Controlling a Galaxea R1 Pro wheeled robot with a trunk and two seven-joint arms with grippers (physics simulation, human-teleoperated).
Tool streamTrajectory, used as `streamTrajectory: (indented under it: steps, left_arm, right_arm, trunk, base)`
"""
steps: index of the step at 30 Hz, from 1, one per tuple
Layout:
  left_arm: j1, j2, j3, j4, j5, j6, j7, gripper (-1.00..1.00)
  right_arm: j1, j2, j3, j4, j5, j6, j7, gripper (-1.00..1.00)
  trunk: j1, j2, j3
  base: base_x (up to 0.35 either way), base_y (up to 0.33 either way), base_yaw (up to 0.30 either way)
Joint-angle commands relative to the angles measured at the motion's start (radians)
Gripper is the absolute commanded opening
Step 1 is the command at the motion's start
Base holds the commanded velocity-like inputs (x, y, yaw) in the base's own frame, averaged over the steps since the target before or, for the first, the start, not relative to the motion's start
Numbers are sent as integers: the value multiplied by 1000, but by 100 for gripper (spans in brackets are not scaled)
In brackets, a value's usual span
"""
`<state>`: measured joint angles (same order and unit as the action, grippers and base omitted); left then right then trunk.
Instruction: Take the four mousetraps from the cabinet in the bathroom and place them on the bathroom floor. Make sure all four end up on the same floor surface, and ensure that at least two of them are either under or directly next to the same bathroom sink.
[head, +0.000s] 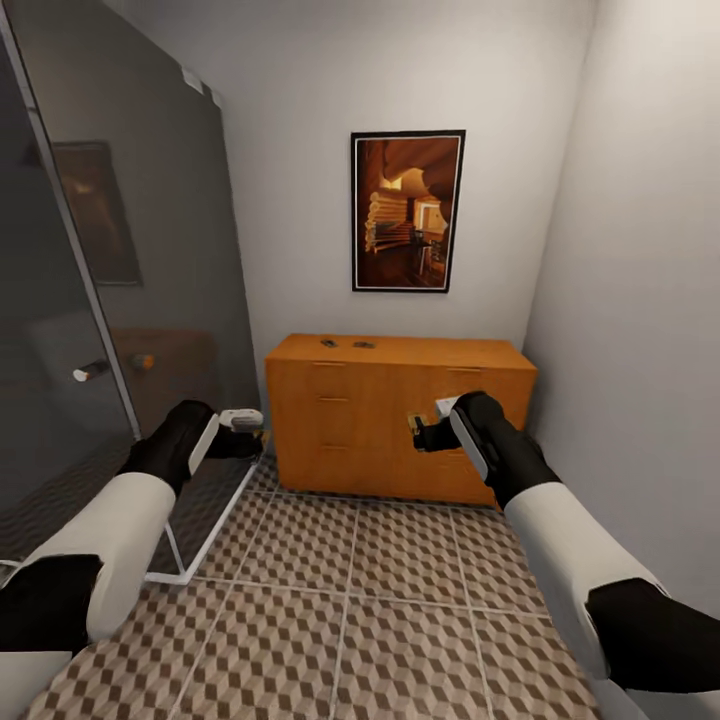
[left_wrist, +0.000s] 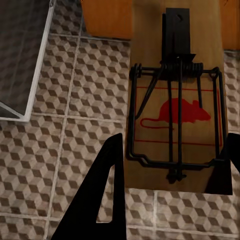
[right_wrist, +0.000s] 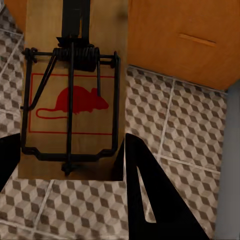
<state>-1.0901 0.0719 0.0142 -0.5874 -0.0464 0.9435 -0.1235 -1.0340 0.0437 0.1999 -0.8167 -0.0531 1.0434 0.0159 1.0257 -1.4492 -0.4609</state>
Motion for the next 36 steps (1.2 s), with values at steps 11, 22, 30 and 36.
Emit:
streamTrajectory:
  steps: [11, 22, 30, 36]
  left_arm:
    - [-1, -4, 4, 451, 73, -455, 4, -100]
    - [65, -1, 5, 584, 269, -727, 77, -100]
    - [198, 1, 5, 584, 377, -805, 91, -100]
    - [310, 4, 5, 585, 417, -876, 92, -100]
  right_arm:
    - [160, 0, 2, 42, -1, -53, -9, -100]
    - [202, 1, 3, 205, -4, -188, 1, -100]
    - [203, 2, 4, 272, 3, -193, 1, -100]
    - [203, 7, 5, 296, 2, -194, 0, -100]
  trunk:
    - [-1, -1, -1]
    - [-1, -1, -1]
    - [-1, -1, -1]
    - [-1, -1, -1]
  base:
    - [-329, 0, 0]
    - [-33, 0, 0]
    - [0, 0, 34]
    - [0, 0, 257]
